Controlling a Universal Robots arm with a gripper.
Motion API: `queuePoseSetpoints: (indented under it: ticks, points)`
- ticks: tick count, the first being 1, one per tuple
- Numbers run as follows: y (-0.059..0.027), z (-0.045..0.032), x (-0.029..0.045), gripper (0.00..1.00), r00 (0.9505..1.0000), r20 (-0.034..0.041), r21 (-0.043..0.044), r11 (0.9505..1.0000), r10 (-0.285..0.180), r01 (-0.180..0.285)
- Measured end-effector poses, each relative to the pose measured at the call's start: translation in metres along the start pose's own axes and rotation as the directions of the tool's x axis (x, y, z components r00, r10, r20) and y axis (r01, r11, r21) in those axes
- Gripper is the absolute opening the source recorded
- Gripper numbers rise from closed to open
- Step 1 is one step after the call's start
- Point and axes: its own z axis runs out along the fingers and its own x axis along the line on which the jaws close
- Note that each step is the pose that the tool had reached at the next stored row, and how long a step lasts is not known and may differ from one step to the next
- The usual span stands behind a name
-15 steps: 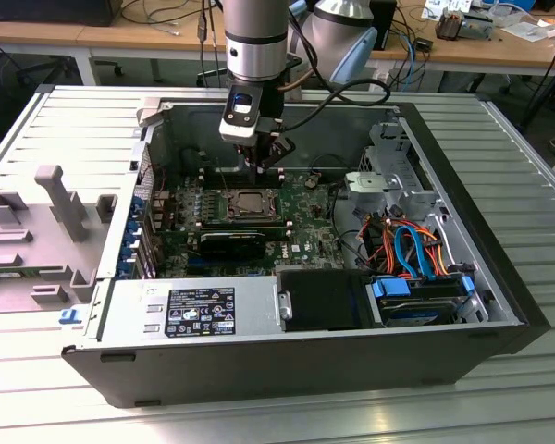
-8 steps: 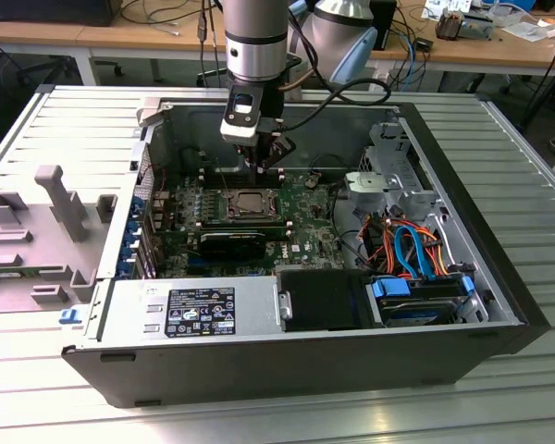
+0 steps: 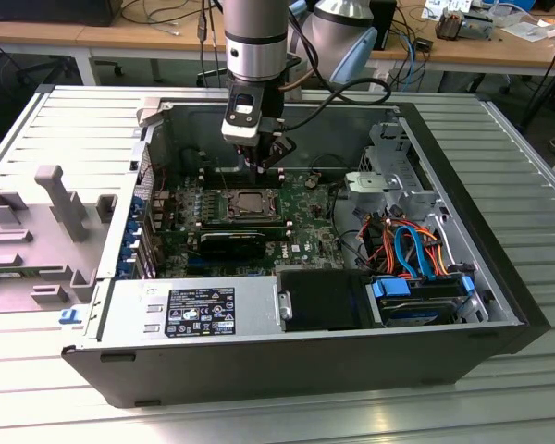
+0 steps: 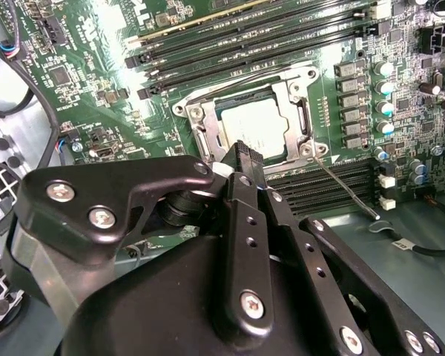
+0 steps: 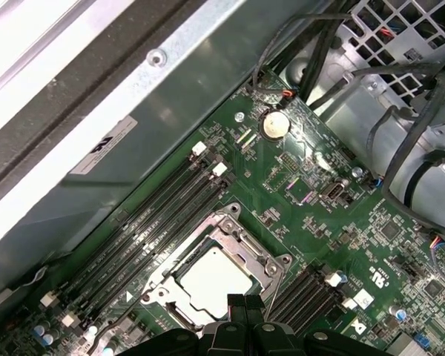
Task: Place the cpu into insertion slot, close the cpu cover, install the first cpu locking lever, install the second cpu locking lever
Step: 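Install the first cpu locking lever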
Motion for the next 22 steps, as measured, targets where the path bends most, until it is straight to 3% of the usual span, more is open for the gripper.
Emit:
queuePoseSetpoints:
  ticks: [22]
  points:
    - [0.0000, -0.0001, 0.0000, 0.11, 0.9993, 0.0002, -0.0034, 0.9993, -0.038, 0.038]
